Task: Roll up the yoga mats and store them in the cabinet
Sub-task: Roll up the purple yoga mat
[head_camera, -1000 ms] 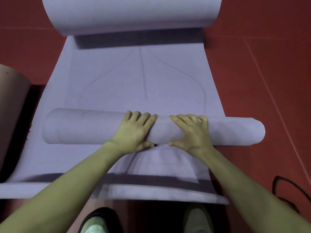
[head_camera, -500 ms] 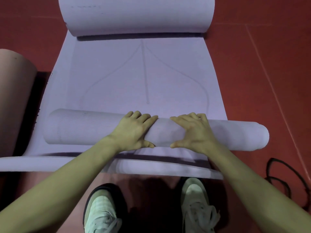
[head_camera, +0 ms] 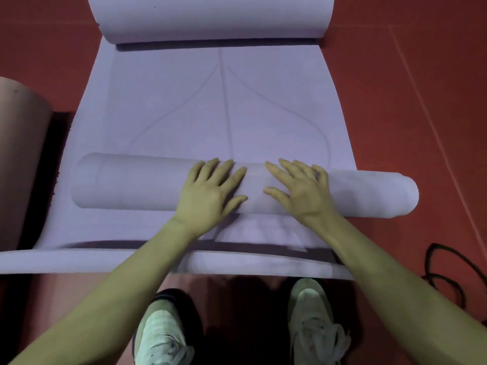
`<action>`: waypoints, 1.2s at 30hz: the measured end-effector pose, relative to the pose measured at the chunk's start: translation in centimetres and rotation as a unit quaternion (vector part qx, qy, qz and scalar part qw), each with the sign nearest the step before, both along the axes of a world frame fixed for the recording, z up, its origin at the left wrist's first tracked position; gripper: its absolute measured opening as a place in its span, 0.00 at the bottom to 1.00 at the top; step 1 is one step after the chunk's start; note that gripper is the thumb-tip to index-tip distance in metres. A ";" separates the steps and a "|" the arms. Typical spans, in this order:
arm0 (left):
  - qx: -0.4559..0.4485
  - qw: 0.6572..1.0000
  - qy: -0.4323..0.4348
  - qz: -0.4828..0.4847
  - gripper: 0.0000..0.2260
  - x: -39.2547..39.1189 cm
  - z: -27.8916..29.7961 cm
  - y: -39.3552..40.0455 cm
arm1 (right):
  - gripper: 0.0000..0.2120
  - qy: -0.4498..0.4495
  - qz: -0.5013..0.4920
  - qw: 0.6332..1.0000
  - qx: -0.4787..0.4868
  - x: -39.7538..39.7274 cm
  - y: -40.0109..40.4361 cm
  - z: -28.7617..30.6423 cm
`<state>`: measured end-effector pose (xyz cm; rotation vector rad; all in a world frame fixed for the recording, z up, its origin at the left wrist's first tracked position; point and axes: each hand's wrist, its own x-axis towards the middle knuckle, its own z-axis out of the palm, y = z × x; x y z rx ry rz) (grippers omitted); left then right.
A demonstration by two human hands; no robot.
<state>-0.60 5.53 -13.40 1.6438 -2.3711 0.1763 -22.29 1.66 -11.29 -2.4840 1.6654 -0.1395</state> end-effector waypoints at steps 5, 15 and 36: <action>0.093 0.994 0.008 0.062 0.23 -0.9 1.1 -2.3 | 0.25 0.043 -0.015 0.999 0.017 1.5 -0.9 0.7; 0.096 0.990 -0.012 0.100 0.23 -1.9 2.0 -2.3 | 0.24 0.047 -0.008 0.996 0.081 2.1 -2.8 1.2; 0.143 0.987 -0.011 0.072 0.27 -0.7 2.4 -7.0 | 0.27 0.045 -0.016 0.996 0.073 2.7 -5.1 2.2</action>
